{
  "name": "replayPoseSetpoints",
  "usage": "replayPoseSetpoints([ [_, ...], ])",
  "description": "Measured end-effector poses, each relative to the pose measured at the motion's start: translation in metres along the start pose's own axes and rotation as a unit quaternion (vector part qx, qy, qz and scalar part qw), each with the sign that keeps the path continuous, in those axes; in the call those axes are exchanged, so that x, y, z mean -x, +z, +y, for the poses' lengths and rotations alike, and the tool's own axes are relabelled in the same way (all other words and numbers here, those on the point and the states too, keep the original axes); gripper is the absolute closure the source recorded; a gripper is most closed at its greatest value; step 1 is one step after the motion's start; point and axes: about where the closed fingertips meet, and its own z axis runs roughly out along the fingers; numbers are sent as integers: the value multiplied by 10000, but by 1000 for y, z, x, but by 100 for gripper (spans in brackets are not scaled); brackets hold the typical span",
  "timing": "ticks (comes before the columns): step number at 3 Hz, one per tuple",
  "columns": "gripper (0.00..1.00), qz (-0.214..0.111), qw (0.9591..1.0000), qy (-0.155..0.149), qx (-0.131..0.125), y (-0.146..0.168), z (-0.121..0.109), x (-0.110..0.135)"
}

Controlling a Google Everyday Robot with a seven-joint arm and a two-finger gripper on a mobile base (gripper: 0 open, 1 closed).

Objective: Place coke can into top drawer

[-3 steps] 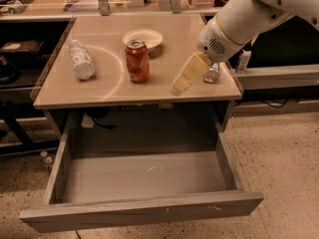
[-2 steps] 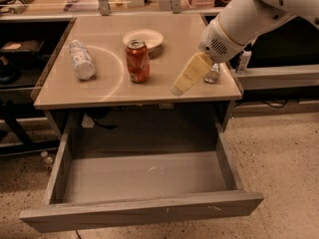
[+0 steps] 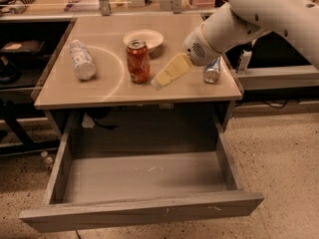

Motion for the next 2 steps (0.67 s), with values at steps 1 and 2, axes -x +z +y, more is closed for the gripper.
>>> replayPoseSetpoints([
  [1,0,-243,9993,256,75,23,-9,18],
  [2,0,-321,9994,138,80,35,-8,24],
])
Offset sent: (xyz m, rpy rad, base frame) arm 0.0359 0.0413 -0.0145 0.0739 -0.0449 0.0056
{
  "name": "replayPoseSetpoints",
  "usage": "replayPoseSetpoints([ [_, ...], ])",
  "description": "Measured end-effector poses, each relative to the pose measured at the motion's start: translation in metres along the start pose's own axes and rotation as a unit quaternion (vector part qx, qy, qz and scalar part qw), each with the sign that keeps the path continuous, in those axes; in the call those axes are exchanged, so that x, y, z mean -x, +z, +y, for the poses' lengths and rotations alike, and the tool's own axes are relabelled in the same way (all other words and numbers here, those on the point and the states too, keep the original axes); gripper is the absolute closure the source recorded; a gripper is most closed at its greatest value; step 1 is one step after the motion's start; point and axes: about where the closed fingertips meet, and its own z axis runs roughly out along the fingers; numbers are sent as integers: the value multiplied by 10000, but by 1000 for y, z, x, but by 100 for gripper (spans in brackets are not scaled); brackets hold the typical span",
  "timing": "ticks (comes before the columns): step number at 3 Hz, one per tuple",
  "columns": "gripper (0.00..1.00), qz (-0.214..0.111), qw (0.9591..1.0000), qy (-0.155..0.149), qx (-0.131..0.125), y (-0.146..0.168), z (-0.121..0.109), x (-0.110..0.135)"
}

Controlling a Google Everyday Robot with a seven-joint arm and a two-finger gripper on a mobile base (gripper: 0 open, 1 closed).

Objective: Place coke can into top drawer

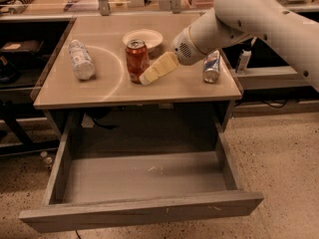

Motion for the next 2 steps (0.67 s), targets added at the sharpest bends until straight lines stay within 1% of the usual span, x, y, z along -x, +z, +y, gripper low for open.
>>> replayPoseSetpoints([
  [1,0,-73,9999,73,21,0,-2,-1],
  [2,0,-440,9989,94,93,19,-2,28],
])
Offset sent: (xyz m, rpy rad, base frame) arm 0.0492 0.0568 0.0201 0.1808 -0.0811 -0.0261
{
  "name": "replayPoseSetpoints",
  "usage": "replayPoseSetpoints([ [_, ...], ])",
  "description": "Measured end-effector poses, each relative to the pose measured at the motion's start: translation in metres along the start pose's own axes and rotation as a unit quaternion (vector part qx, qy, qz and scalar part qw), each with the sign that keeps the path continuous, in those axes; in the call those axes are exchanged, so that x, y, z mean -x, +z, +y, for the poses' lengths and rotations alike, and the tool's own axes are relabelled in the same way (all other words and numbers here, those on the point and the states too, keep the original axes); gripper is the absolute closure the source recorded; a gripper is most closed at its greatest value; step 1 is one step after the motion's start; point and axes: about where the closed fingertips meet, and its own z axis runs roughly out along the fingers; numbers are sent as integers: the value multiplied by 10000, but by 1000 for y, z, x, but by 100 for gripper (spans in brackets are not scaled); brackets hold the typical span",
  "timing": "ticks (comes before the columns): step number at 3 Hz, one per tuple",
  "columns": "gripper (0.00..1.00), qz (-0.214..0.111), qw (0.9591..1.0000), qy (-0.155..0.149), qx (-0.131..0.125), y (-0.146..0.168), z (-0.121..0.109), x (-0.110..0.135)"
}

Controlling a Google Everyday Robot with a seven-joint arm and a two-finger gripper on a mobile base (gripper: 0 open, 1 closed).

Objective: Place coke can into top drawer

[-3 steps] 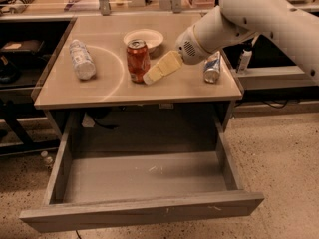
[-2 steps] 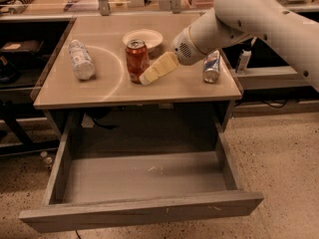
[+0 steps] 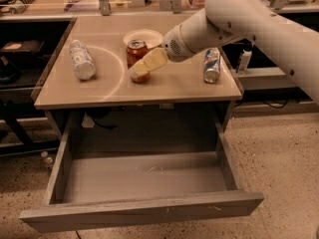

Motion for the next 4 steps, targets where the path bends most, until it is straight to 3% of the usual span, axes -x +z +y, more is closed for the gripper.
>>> replayPoseSetpoints([
  [1,0,-366,9993,-19,-17,20,1,34],
  [3,0,-590,9981,153,54,58,0,48],
  [4,0,-653,9978,79,99,70,1,52],
])
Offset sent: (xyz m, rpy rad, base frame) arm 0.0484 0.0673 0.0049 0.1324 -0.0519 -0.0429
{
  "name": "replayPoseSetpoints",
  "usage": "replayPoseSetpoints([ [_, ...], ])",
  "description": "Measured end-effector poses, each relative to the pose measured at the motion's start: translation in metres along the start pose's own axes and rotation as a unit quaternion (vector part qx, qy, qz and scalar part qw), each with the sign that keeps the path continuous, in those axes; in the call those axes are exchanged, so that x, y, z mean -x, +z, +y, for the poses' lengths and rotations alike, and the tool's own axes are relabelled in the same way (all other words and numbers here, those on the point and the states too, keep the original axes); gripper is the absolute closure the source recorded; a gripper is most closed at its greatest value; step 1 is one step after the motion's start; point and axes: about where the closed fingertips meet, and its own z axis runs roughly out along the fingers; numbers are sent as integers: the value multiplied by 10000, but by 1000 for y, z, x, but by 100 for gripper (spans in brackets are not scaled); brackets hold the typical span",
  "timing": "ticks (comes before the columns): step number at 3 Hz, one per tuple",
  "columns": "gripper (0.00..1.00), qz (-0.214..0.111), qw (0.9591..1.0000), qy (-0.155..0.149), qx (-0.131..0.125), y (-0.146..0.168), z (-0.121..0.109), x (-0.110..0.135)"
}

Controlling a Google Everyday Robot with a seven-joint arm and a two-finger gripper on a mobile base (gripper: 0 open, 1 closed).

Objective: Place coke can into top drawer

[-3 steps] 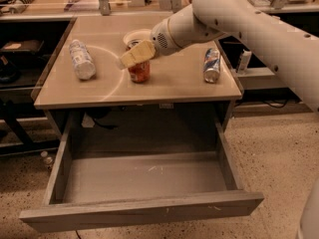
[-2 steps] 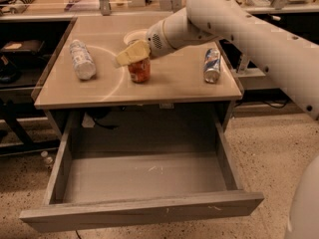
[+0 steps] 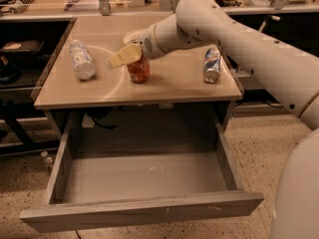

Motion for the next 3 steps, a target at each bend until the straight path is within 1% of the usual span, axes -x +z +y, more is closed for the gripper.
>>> replayPoseSetpoints([
  [1,19,0,10000,0,0,0,0,0],
  [3,66,0,10000,0,1,0,0,0],
])
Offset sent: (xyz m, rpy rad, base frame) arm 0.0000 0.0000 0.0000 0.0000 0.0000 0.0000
